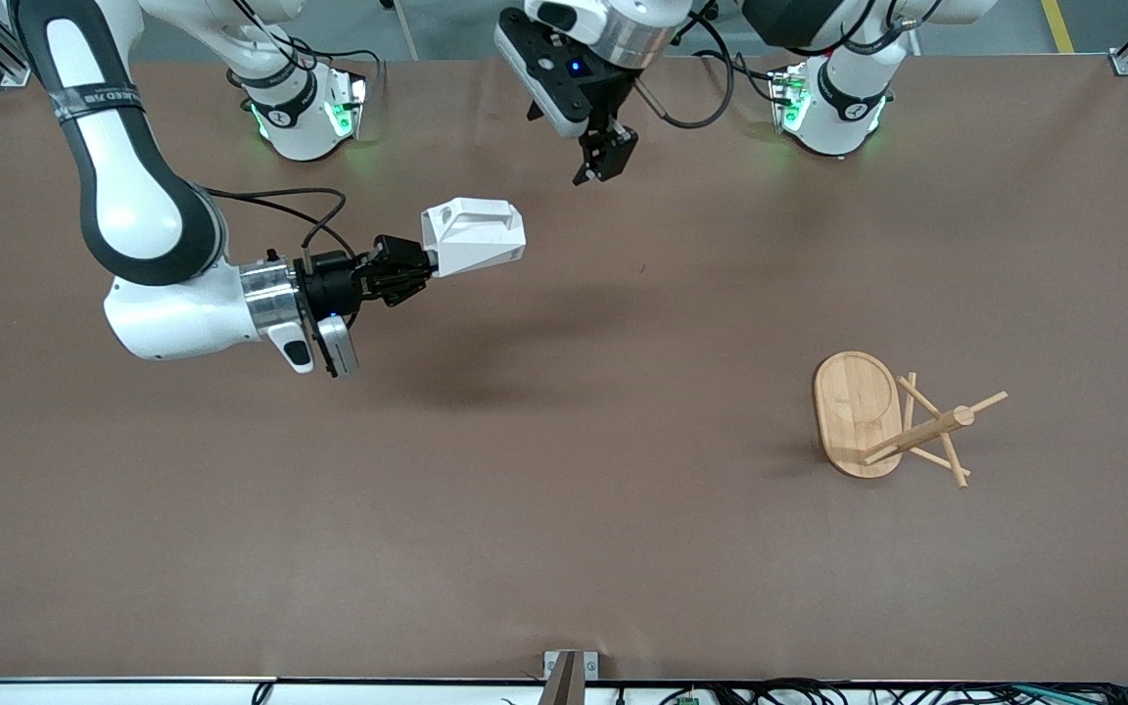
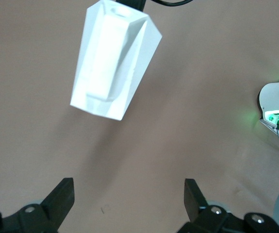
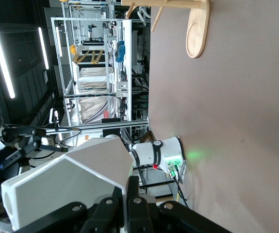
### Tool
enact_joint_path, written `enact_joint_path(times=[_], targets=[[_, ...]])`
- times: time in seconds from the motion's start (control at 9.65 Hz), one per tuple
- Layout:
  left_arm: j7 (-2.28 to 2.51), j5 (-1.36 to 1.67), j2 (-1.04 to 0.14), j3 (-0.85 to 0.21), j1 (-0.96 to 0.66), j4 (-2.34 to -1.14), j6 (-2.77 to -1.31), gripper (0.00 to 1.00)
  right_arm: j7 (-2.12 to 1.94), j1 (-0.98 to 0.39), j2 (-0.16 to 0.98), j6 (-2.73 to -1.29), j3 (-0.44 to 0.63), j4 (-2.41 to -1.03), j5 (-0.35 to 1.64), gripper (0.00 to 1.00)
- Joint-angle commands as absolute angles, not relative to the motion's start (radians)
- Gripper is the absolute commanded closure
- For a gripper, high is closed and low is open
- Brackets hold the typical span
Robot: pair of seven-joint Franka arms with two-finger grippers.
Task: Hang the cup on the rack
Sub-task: 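Grasp the cup's free end with the left gripper beside the right gripper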
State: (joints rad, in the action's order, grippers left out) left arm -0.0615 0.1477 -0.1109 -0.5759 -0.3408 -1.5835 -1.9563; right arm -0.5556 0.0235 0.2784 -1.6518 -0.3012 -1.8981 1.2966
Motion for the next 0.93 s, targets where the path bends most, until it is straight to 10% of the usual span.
enact_joint_path(times=[0.0, 0.83], targets=[[0.006, 0.072, -0.150, -0.580, -0.391, -1.588, -1.962, 0.00, -0.548, 0.028, 0.268, -1.644, -0.327, -1.930, 1.374, 0.99], [-0.012, -0.067, -0.264, -0.578, -0.436, -1.503, -1.993, 0.00, -0.546, 0.003, 0.268, -1.554, -0.354, -1.974, 1.377, 0.98]])
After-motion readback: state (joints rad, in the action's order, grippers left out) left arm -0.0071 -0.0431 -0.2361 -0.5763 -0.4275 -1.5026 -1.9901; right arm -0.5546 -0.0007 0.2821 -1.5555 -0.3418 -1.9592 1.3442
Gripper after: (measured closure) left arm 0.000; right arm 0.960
